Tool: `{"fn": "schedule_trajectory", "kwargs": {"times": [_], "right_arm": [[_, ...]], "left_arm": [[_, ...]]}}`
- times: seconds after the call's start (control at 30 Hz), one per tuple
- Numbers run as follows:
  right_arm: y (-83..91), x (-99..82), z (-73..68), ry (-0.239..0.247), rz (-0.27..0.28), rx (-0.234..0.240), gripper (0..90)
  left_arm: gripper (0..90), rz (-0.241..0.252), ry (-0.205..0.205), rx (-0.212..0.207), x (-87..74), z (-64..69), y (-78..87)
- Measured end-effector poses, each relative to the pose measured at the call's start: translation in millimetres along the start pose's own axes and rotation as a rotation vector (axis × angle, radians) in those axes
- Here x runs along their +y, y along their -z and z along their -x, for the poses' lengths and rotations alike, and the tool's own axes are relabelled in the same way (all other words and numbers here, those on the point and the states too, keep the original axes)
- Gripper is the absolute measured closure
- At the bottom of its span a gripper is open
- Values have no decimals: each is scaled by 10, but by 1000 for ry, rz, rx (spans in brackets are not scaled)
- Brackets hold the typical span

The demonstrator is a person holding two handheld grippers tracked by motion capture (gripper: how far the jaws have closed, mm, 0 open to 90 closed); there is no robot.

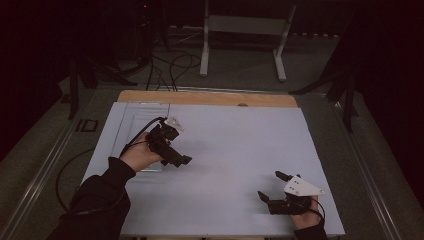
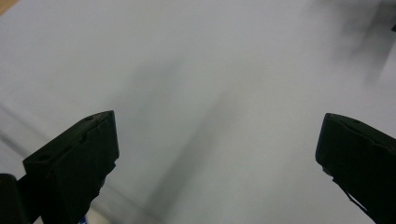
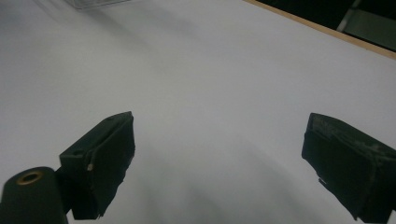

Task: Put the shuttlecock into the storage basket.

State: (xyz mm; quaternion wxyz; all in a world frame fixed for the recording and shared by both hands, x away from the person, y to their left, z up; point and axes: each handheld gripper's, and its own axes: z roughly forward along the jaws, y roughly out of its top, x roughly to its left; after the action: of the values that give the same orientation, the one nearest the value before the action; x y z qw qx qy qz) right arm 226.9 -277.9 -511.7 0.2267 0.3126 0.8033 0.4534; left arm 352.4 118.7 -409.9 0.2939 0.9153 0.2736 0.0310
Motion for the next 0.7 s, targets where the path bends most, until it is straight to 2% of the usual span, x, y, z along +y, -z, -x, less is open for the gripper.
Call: {"fn": "schedule_trajectory", "kwargs": {"times": [0.1,0.2,0.23,0.37,0.7], "right_arm": [[3,2,-1,1,1,0,95],[4,2,0,0,1,0,95],[5,0,2,0,1,2,95],[5,2,2,3,3,2,95],[3,2,-3,3,1,4,95]], "left_arm": [[4,18,-15,-22,-1,54,-69],[4,17,-31,-26,-5,75,-96],[4,34,-33,-26,-10,103,-120],[4,52,-49,-36,-27,153,-160],[4,40,-65,-68,-151,239,-299]]}}
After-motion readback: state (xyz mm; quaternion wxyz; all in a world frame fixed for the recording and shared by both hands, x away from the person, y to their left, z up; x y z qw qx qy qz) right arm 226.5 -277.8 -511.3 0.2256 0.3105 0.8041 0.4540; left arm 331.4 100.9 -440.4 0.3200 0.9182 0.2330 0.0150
